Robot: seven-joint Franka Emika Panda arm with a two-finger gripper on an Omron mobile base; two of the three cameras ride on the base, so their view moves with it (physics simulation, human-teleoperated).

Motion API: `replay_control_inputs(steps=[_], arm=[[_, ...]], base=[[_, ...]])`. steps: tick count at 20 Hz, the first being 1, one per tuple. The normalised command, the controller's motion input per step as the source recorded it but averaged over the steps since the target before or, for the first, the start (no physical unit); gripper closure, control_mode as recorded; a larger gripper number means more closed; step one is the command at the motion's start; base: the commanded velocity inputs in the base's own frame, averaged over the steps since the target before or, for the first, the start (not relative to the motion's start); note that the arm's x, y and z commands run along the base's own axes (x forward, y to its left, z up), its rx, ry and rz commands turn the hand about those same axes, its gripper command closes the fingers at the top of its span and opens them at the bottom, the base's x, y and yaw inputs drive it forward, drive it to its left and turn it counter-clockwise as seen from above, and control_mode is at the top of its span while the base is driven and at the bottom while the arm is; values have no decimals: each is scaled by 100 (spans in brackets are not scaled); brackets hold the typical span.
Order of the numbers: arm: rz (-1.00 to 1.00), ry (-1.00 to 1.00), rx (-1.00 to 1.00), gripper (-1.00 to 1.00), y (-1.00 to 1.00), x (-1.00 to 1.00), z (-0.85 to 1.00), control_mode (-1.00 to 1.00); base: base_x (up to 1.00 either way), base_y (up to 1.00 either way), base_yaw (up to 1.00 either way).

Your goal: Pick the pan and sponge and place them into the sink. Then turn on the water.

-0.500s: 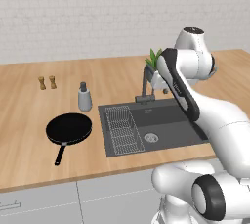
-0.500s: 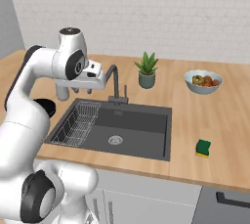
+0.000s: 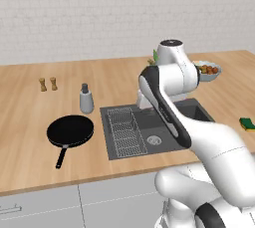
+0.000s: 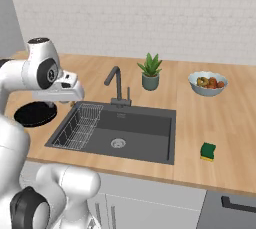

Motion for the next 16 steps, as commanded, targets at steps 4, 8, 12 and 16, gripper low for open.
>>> replay_control_inputs(steps=[4,8,12,16], arm=[[0,17,-5,-100,100,-15,-19,-100],[0,14,-2,-100,96,-1,-20,-100],[0,2,-3,-100,78,3,-14,-100],[0,1,-2,-100,74,11,-22,-100]], base=[[0,0,0],[0,0,0],[0,0,0],[0,0,0]])
